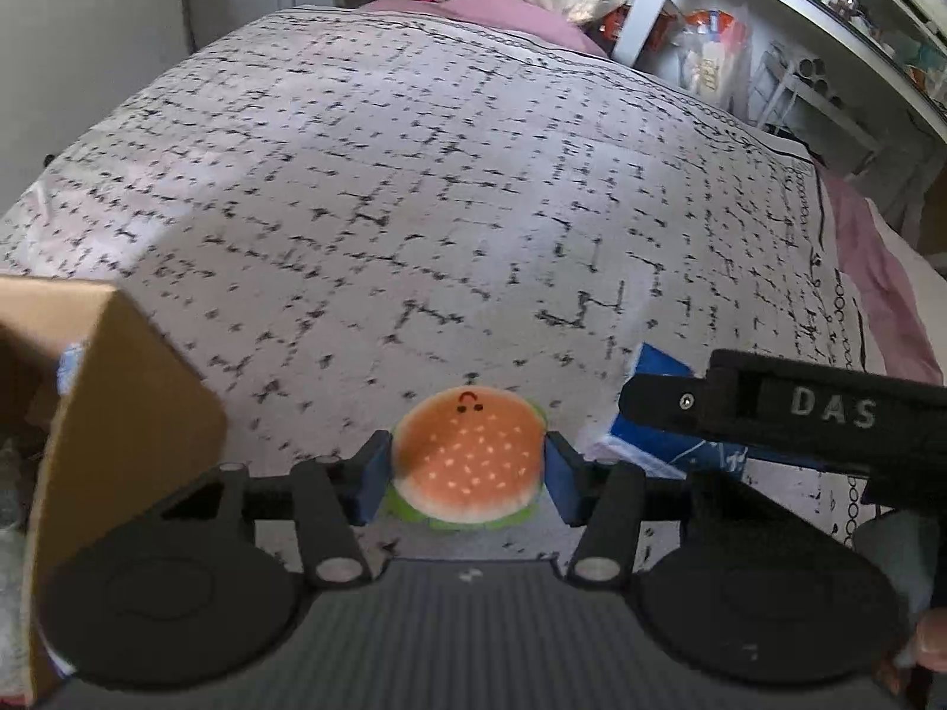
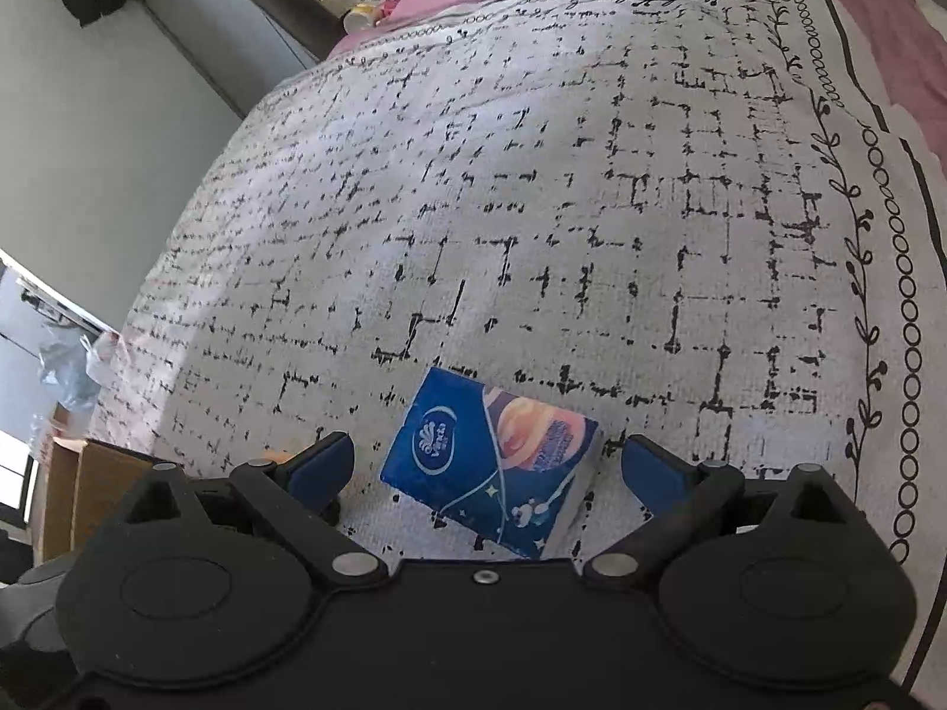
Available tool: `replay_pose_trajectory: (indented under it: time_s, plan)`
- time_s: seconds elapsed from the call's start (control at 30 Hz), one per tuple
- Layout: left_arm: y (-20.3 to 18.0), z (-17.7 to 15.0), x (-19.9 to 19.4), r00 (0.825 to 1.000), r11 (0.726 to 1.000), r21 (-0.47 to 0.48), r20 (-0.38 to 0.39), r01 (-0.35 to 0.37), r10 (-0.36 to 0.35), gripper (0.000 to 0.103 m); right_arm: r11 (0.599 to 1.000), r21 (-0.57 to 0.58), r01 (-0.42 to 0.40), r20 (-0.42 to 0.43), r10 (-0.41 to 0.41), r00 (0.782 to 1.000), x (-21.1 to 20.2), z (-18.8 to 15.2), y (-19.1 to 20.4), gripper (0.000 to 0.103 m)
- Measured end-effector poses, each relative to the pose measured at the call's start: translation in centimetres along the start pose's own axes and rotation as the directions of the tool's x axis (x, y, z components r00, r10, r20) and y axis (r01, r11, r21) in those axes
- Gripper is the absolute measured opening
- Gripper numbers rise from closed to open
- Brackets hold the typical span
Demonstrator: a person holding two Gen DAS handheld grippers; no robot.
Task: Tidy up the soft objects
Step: 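Carry the burger and blue tissue packet with both grippers over the box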
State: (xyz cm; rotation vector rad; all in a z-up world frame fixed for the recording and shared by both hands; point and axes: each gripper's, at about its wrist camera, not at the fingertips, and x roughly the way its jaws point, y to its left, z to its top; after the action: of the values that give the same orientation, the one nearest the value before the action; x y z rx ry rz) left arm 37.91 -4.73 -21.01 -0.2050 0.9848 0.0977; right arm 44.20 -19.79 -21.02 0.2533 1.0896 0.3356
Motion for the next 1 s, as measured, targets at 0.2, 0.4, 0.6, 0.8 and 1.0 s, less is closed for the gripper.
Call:
replay_pose_trajectory:
  time_s: [0.2,0.4,0.6,0.8,1.0]
  plan:
    - [1.3,0.1,-1.5,1.000,1.000,-0.024,-0.009,0.011,-0.011,0.054,0.997,-0.012,0.082,0.000,-0.082,0.997,0.7,0.1,1.1,0.098]
    - [2.2,0.9,-3.8,1.000,0.999,-0.036,0.024,0.012,-0.011,0.054,0.983,-0.104,0.151,0.010,-0.150,0.989,0.9,-0.7,2.1,0.081]
    - [2.7,0.5,-6.3,0.999,0.999,-0.043,0.053,0.017,-0.015,0.054,0.981,-0.131,0.145,0.012,-0.144,0.989,-0.5,-1.3,2.5,0.075]
    - [3.4,-0.4,-8.6,0.997,0.999,-0.051,0.075,0.012,-0.008,0.054,0.982,-0.138,0.128,0.068,-0.119,0.990,-3.1,-1.6,3.3,0.075]
    - [4.5,-1.0,-10.6,0.995,0.998,-0.066,0.098,0.007,0.000,0.054,0.982,-0.156,0.110,0.103,-0.095,0.990,-4.8,-1.8,4.5,0.075]
